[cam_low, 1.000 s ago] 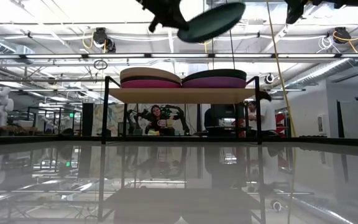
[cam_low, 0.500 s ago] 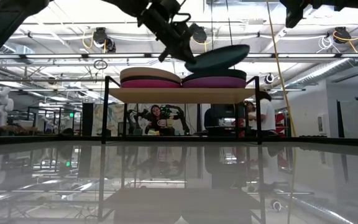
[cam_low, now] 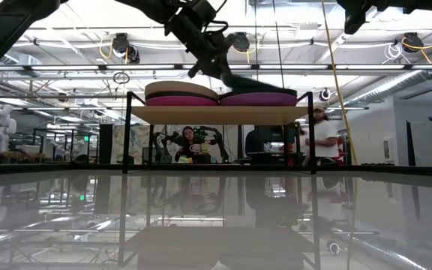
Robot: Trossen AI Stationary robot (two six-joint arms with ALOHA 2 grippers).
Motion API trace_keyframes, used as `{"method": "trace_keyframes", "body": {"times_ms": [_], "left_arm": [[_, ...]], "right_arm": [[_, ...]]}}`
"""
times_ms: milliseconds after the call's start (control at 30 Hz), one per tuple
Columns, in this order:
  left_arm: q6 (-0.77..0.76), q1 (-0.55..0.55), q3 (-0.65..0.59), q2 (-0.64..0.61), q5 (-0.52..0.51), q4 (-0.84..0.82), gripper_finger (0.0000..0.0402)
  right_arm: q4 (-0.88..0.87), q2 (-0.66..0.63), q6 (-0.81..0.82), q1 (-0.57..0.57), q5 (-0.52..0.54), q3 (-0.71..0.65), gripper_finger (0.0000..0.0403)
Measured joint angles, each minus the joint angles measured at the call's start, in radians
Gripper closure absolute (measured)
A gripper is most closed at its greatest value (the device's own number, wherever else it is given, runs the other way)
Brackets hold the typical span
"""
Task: Place and stack plates onto a shelf
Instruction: Stack the green plate on top of the black plate on the shelf, then return to Home Position
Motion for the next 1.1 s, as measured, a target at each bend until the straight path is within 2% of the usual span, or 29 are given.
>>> {"method": "trace_keyframes", "body": {"times_ms": [200, 333, 467, 667, 867, 1000, 1100], "left_arm": [[0.006, -0.002, 0.0, 0.0, 0.001, 0.002, 0.0263], [0.013, -0.007, 0.0, 0.0, 0.002, 0.017, 0.0241], [0.045, -0.013, -0.002, -0.03, 0.013, 0.011, 0.0236], [0.106, -0.022, -0.002, -0.153, 0.014, 0.004, 0.0236], [0.206, -0.081, -0.004, -0.316, 0.014, -0.067, 0.0236], [0.235, -0.145, -0.089, -0.422, -0.022, -0.086, 0.0241], [0.252, -0.195, -0.243, -0.53, -0.08, 0.001, 0.0263]], "right_arm": [[-0.001, 0.0, 0.0, 0.0, 0.0, 0.0, 0.0257], [-0.002, 0.0, 0.0, 0.0, 0.0, 0.0, 0.0257], [-0.004, 0.0, -0.001, 0.0, 0.0, 0.0, 0.0257], [-0.012, -0.013, -0.01, 0.0, 0.0, 0.0, 0.0257], [-0.116, -0.132, -0.059, 0.0, 0.001, -0.001, 0.0257], [-0.245, -0.255, -0.064, 0.0, 0.05, -0.001, 0.0257], [-0.333, -0.339, -0.061, 0.0, 0.057, -0.001, 0.0257]]}}
